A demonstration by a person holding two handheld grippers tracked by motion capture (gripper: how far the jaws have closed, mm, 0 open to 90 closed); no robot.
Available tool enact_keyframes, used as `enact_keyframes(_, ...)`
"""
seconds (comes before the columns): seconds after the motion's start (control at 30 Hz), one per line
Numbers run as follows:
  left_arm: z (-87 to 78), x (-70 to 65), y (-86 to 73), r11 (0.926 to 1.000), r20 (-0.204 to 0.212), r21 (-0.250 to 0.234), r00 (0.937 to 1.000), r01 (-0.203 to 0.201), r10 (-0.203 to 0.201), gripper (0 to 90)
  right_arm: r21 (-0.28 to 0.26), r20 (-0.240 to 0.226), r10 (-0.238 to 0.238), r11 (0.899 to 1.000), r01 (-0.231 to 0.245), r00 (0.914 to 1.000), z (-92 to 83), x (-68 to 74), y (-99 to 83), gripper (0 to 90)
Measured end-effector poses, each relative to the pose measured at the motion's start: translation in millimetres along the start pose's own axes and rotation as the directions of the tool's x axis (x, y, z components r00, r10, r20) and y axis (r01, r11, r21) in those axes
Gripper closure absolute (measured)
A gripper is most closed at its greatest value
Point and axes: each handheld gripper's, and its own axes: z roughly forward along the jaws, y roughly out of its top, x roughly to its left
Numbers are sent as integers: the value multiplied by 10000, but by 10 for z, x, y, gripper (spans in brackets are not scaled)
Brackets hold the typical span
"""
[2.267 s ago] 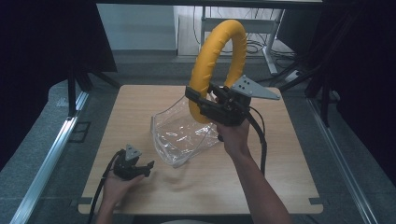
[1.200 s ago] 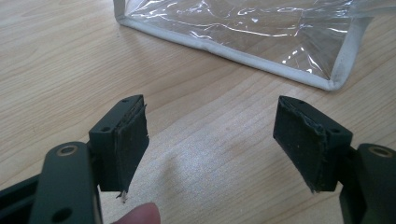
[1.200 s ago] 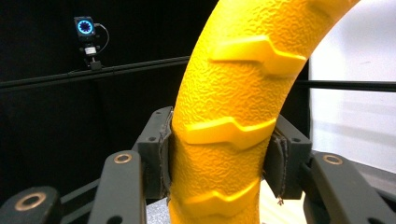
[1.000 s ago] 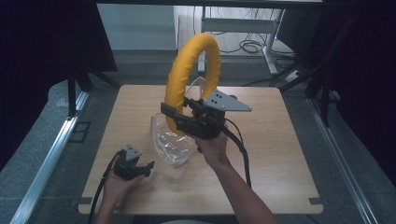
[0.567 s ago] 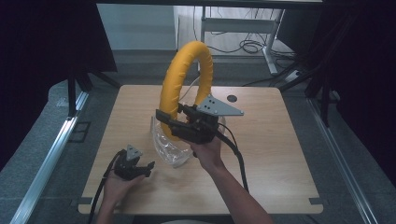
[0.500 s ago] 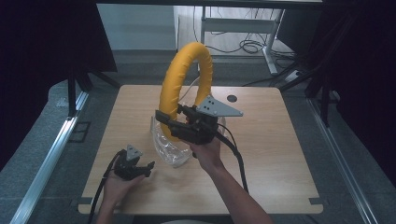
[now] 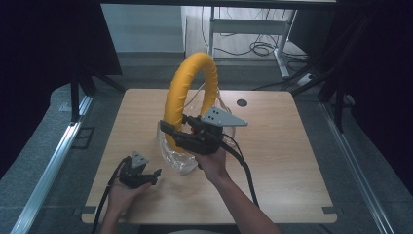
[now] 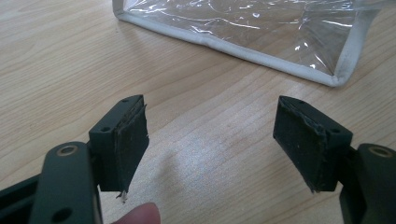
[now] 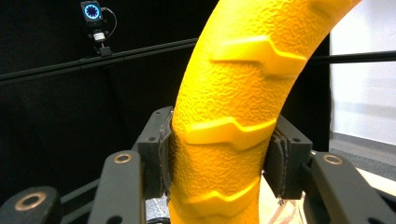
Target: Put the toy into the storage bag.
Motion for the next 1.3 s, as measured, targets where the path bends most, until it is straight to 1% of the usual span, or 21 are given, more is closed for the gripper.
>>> enact_keyframes(0.33, 2, -1, -2, 10000, -27, -37, 10000, 36, -36, 264, -11, 112, 231, 9997, -231, 9997, 34, -55, -145, 494)
enact_keyframes(0.53, 3, -4, -4, 10000, -35, -19, 10000, 28, -28, 263, 53, 166, 479, 9988, -480, 9987, 58, -113, -245, 494)
enact_keyframes(0.73, 5, -1, -5, 10000, -33, 22, 10000, -22, 22, 264, 166, 264, 594, 9981, -598, 9979, 81, -175, -319, 494)
enact_keyframes(0.9, 11, -4, -6, 10000, -19, 28, 10000, -21, 21, 264, 229, 305, 820, 9963, -827, 9962, 83, -229, -374, 494)
enact_keyframes(1.07, 16, -10, -6, 10000, -11, 44, 10000, -23, 24, 264, 250, 363, 881, 9957, -891, 9954, 93, -278, -428, 494)
enact_keyframes(1.3, 20, -10, -8, 10000, -15, 58, 10000, -29, 29, 263, 347, 434, 1160, 9925, -1175, 9923, 117, -331, -517, 493)
